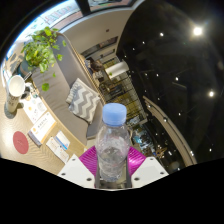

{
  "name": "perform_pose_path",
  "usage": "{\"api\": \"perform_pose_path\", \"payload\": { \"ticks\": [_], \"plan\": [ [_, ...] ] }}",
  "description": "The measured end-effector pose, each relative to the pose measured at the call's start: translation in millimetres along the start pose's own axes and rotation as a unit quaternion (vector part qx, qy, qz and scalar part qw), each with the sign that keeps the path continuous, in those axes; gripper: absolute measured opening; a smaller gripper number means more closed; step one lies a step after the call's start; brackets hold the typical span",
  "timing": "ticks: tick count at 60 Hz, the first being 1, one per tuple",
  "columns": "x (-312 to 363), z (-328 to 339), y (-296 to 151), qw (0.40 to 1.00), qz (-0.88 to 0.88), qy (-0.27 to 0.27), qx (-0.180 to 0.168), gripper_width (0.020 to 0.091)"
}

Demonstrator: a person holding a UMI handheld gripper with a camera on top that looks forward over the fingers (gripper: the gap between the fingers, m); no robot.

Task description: Pour water

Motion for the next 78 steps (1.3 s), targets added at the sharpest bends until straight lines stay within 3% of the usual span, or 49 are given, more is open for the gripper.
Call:
{"api": "perform_pose_path", "payload": {
  "ticks": [10,18,32,46,63,71,78],
  "plan": [
    [59,-6,-92,0.986,0.161,0.001,-0.044,0.0361],
    [108,-15,-130,0.951,0.304,0.001,-0.056,0.0359],
    [175,-18,-154,0.881,0.464,-0.010,-0.091,0.0359],
    [198,-22,-151,0.863,0.496,-0.032,-0.089,0.0358],
    [166,-14,-150,0.950,0.287,-0.080,-0.094,0.0360],
    [152,-3,-143,0.983,0.069,-0.147,-0.089,0.0362],
    [153,8,-133,0.964,-0.133,-0.219,-0.075,0.0364]
  ]
}}
Point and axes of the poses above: the point between the fingertips, and its own axes, seen from behind it with the camera up: x to the left, y down, z backward, against the way the camera looks, the point moved 1 cm from there along z, backward, against the way the camera looks, and after that the axes turned 6 degrees about -x, right-handed, at the moved point
